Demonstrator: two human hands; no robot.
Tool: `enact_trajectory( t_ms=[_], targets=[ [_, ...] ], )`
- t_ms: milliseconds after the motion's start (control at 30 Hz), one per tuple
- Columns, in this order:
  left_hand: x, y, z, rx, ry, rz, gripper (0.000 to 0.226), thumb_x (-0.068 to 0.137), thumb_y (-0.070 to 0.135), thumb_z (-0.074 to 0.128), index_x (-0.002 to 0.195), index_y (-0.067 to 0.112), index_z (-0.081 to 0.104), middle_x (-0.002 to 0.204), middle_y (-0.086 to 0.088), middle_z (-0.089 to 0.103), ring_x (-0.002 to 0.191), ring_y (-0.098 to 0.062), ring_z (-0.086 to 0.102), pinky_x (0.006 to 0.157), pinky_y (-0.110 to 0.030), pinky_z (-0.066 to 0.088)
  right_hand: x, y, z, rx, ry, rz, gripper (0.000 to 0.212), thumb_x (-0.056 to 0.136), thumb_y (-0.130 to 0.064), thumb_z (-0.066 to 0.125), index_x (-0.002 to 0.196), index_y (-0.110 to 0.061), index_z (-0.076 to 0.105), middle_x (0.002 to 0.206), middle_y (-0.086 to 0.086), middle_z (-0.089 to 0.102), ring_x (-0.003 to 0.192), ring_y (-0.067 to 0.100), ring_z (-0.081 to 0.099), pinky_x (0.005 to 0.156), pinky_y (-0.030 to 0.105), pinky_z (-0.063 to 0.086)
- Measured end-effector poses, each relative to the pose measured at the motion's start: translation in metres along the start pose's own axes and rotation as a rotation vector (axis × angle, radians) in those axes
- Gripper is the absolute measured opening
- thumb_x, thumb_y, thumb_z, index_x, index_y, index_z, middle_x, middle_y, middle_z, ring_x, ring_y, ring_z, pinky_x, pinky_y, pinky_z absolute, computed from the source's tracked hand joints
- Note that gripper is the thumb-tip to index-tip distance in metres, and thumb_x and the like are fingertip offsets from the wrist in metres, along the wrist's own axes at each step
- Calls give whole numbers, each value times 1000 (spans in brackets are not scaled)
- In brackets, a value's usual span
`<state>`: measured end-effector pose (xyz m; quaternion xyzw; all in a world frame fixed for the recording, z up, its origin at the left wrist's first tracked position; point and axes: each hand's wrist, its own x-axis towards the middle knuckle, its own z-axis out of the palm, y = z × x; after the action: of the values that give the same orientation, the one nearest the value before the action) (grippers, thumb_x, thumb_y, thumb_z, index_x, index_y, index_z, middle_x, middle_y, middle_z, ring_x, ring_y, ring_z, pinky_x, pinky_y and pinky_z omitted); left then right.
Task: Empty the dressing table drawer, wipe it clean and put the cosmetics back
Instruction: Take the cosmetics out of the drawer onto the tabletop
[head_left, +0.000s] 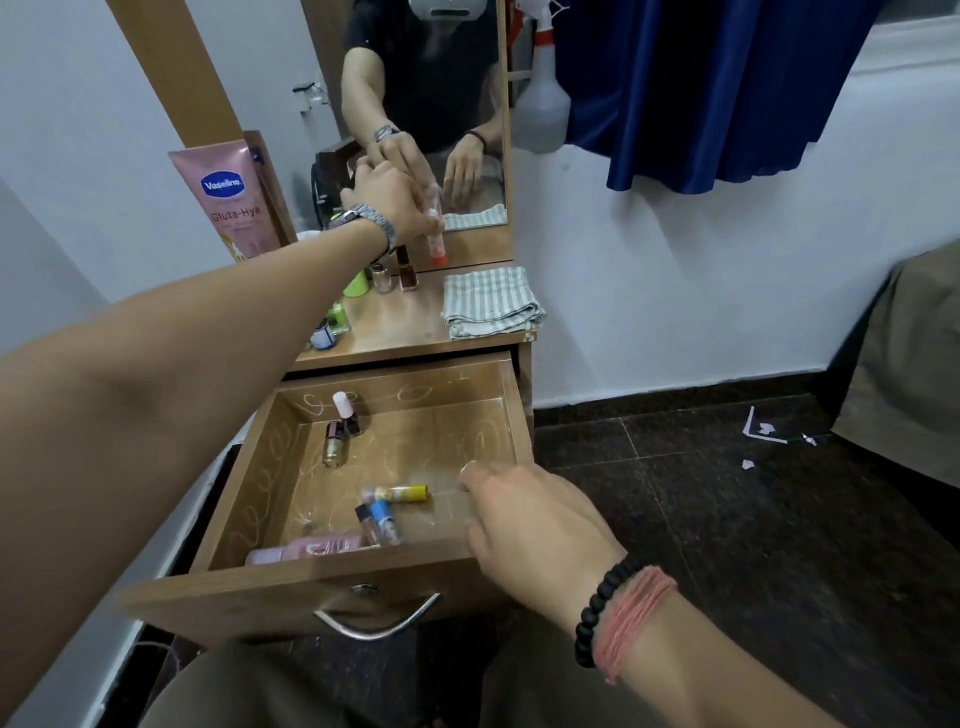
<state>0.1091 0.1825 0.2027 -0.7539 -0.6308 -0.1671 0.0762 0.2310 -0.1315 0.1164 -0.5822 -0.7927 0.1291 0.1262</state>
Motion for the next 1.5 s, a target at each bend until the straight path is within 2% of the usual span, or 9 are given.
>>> enact_trajectory(
  t_ms=[167,633,867,1033,1133,1200,1267,1367,1500],
  targets=[
    [17,-6,22,56,-20,-93,58,66,67,68,107,26,69,130,-2,49,127,-29,31,97,-51,36,-1,-2,0,3,-3,3,34,95,-15,45,128,-18,50,120,4,60,109,25,55,87,34,43],
    [22,-13,36,64,-72,-109,48,66,65,69,96,27,72,130,-4,55,137,-33,22,104,-57,29,-2,-8,2,-10,-23,-1,34,97,-15,44,130,-16,50,123,3,57,111,25,53,89,36,42],
    [18,-10,34,71,-65,-116,47,70,61,69,97,23,71,124,-4,56,130,-29,30,101,-52,31,-2,-9,1,-9,-24,-3,34,97,-16,44,131,-16,49,124,4,57,112,26,53,89,36,41],
    [15,-12,26,40,-59,-99,59,70,66,66,108,21,69,137,-5,46,136,-31,23,102,-54,30,-1,-8,2,-17,-25,-11,34,97,-16,44,131,-15,49,121,5,58,110,26,53,87,35,42],
    [8,-10,12,44,32,-62,57,74,66,60,108,20,67,132,-9,48,127,-31,36,98,-53,35,0,-7,2,-17,-31,-17,34,97,-17,44,130,-16,49,119,5,59,108,26,54,85,34,41],
    [0,-8,-3,-15,84,-2,44,80,58,56,98,20,68,116,-9,59,110,-30,52,89,-47,45,0,-7,2,-12,-38,-13,34,96,-17,44,130,-16,50,118,5,60,107,26,55,87,34,43],
    [-13,-6,-19,-98,141,59,32,84,49,53,91,20,66,101,-5,66,92,-26,61,75,-37,50,1,-7,4,-10,-46,-11,35,96,-16,45,130,-17,50,120,4,60,108,25,56,90,36,45],
    [-45,-5,-39,-146,272,134,27,84,48,49,87,26,64,88,4,68,80,-18,62,67,-33,50,1,-6,6,-11,-48,-3,36,94,-16,45,129,-17,51,122,4,61,110,25,56,90,37,49],
    [-106,-17,-44,-201,315,244,27,88,45,48,88,24,65,82,8,68,73,-11,63,63,-30,52,0,-7,7,-33,-60,-4,35,94,-18,45,128,-16,52,123,4,61,111,26,57,89,38,50]
  ],
)
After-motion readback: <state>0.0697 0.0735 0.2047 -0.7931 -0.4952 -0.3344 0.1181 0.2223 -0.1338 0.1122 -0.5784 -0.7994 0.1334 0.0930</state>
